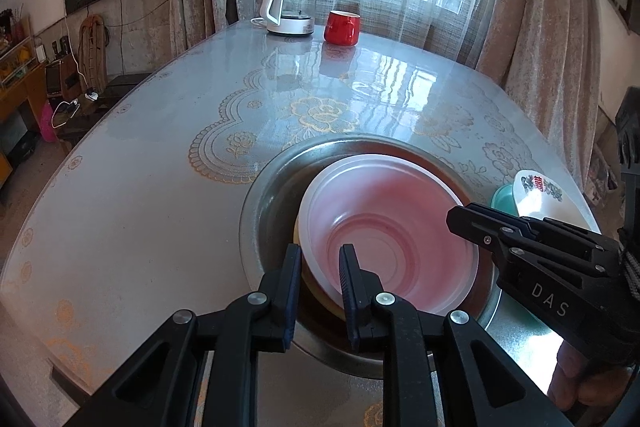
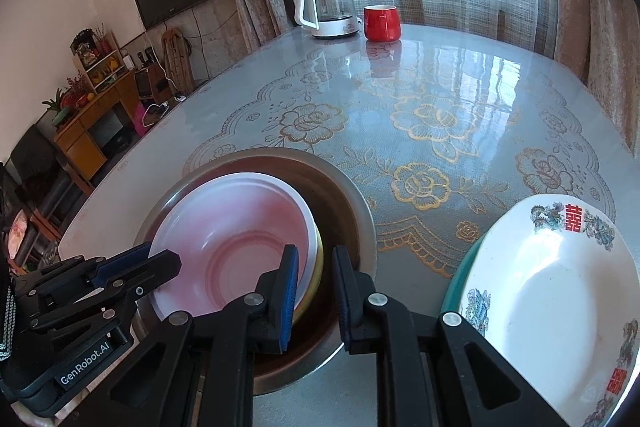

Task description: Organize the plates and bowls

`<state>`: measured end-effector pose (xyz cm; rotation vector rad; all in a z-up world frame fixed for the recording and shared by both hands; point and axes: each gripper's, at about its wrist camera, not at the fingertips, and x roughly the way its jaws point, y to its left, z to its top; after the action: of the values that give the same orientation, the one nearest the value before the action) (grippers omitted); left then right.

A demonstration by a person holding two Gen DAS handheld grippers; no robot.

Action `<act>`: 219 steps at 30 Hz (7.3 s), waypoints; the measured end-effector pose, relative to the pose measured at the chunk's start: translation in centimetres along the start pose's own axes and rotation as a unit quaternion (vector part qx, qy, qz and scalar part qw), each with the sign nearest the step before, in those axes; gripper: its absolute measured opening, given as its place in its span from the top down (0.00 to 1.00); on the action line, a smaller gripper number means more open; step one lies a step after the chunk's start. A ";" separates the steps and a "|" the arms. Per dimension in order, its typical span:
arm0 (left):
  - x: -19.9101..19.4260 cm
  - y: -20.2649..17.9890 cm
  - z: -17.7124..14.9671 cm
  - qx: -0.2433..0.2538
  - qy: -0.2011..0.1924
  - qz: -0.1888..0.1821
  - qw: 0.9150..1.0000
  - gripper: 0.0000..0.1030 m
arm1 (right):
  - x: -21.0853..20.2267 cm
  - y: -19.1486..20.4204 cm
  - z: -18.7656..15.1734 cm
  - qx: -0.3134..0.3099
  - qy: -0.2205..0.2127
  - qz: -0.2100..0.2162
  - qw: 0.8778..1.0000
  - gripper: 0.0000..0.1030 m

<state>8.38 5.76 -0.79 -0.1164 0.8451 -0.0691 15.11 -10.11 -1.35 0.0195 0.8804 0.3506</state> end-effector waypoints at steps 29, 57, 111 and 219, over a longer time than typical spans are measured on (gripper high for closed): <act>-1.2 -0.6 -0.2 0.005 -0.014 0.020 1.000 0.79 | -1.7 -1.7 -0.5 0.048 -0.022 0.012 0.999 0.81; -2.1 4.6 -0.4 -0.078 -0.022 0.023 0.996 0.73 | -2.3 -4.3 -1.5 0.102 -0.019 0.026 0.994 0.74; 0.3 3.5 -0.3 -0.026 -0.019 0.007 0.999 0.81 | 1.2 -1.2 -0.8 0.006 0.024 -0.016 1.000 0.78; 2.0 -18.2 1.7 0.143 -0.004 -0.111 0.983 0.81 | -11.0 -19.6 -7.6 0.223 -0.071 -0.108 0.966 0.79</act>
<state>10.70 -12.35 1.23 0.0596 0.8025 -0.3984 8.65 -32.95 -1.13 0.3582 0.7957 -0.0574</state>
